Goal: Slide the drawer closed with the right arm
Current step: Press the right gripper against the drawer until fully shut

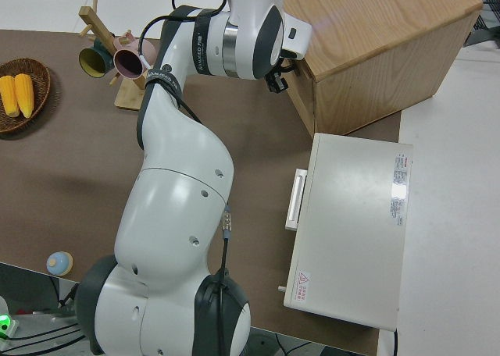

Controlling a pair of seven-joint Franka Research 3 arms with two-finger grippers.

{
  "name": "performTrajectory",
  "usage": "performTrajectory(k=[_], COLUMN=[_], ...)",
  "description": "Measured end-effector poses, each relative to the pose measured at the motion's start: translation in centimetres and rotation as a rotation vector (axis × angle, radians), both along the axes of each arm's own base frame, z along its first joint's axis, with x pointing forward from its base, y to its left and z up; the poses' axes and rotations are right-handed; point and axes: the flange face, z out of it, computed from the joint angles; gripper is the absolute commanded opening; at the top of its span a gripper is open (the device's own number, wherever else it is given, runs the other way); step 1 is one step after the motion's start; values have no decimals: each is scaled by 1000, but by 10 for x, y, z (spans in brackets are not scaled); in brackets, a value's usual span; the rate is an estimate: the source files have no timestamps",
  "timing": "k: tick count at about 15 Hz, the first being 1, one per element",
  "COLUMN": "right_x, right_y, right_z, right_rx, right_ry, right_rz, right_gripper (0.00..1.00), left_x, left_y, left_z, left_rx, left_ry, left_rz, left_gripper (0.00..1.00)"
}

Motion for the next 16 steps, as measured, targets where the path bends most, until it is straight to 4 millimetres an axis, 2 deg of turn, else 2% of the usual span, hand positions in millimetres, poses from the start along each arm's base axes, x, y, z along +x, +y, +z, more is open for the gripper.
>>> performTrajectory(k=[11,13,14,15,16], right_x=[2,4,5,7,7], right_y=[-1,2,5,11,17], right_z=[0,1,2,3,3], right_rx=[-10,-13,-14,-13,-12], right_ry=[3,-2,-6,-9,-11], right_rz=[17,25,33,41,50], right_gripper=[0,0,52,1,0], left_x=[0,0,0,0,0], left_y=[0,0,0,0,0], left_z=[0,0,0,0,0], left_rx=[0,0,0,0,0], left_ry=[0,0,0,0,0], left_rz=[0,0,0,0,0], left_gripper=[993,993,993,993,993])
